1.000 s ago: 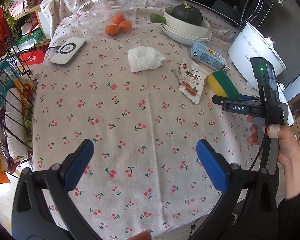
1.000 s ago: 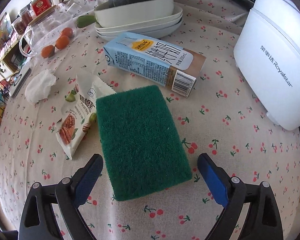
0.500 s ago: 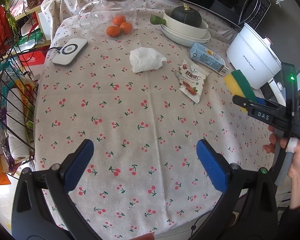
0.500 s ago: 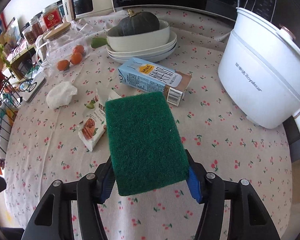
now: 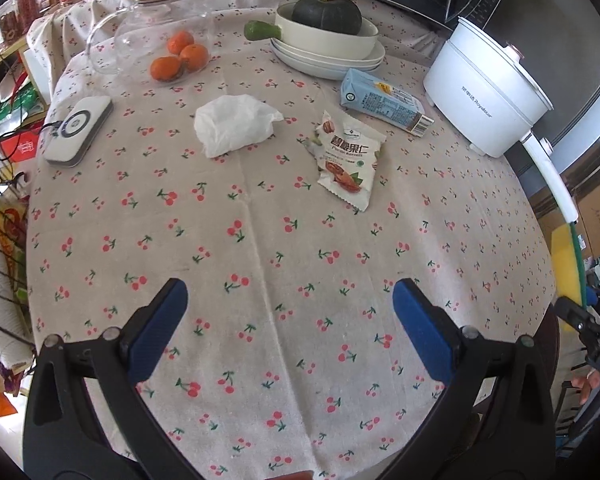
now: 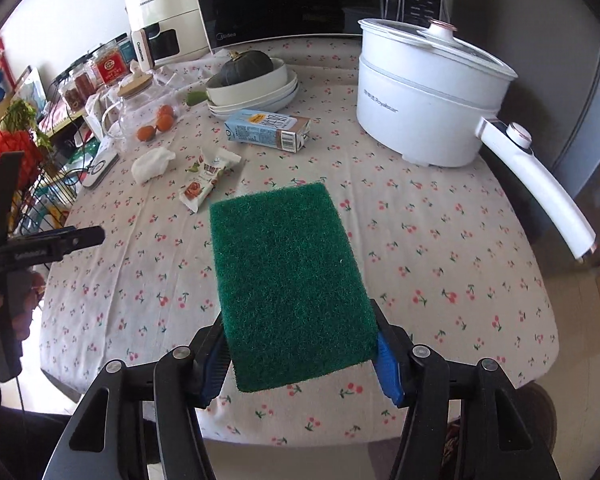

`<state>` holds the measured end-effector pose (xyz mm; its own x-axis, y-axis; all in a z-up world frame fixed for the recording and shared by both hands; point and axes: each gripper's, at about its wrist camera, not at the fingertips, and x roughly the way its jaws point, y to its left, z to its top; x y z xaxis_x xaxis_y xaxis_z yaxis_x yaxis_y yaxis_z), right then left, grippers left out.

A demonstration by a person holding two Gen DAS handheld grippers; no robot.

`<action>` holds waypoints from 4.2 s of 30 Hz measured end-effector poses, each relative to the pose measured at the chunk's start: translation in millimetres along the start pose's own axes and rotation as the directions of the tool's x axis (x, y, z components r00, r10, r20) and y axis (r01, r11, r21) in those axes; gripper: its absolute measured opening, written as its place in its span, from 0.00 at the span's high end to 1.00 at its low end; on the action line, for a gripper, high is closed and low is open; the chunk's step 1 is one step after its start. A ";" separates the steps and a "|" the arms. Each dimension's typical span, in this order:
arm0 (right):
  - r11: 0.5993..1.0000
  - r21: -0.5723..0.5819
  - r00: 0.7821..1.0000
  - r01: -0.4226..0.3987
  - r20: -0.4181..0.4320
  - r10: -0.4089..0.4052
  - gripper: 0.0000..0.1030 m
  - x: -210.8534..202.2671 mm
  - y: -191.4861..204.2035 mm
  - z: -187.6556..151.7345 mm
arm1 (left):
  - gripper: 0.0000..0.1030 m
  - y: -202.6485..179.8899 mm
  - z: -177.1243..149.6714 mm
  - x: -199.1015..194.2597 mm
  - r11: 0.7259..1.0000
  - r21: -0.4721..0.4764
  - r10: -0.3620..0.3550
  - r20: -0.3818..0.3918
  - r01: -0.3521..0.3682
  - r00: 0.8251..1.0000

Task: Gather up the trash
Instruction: 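Grasp the pecan kernels bag with the left tool while the right tool holds the sponge, then carry the pecan bag and sponge over the brown bin with both tools, then open the left tool to drop the pecan bag while the right tool drops the sponge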

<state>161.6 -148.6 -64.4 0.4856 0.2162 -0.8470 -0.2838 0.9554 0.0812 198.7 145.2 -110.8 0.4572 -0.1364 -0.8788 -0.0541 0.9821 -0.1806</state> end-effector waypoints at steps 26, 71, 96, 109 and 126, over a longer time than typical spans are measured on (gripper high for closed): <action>1.000 0.010 0.998 0.023 -0.055 -0.022 0.40 25.8 -33.7 -14.5 | 0.31 -61.8 86.0 116.7 0.962 0.262 0.067 0.062 -0.081 0.996; 0.972 0.194 0.990 0.134 0.016 -0.139 0.40 -92.3 -81.7 -141.5 | 0.93 -174.3 -99.0 -33.9 0.926 0.296 -0.237 -0.035 0.236 0.971; 0.876 0.415 0.969 0.247 -0.105 -0.223 0.40 -115.9 -193.8 -240.1 | 0.93 -362.2 -174.7 14.1 0.715 0.523 -0.367 -0.284 0.463 0.886; 0.855 0.444 0.963 0.268 -0.133 -0.233 0.40 -118.5 -210.2 -253.5 | 0.14 -354.3 -166.4 18.3 0.780 0.504 -0.309 -0.204 0.370 0.929; 0.865 0.403 0.953 0.300 -0.172 -0.250 0.10 -98.8 -189.7 -224.9 | 0.13 -305.2 -146.4 2.3 0.836 0.474 -0.248 -0.121 0.276 0.961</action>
<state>-18.5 -396.4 -114.2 0.3910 -0.0675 -0.9179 0.2334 0.9720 0.0279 86.2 -173.8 -122.4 0.3452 -0.3906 -0.8534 0.5017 0.8453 -0.1839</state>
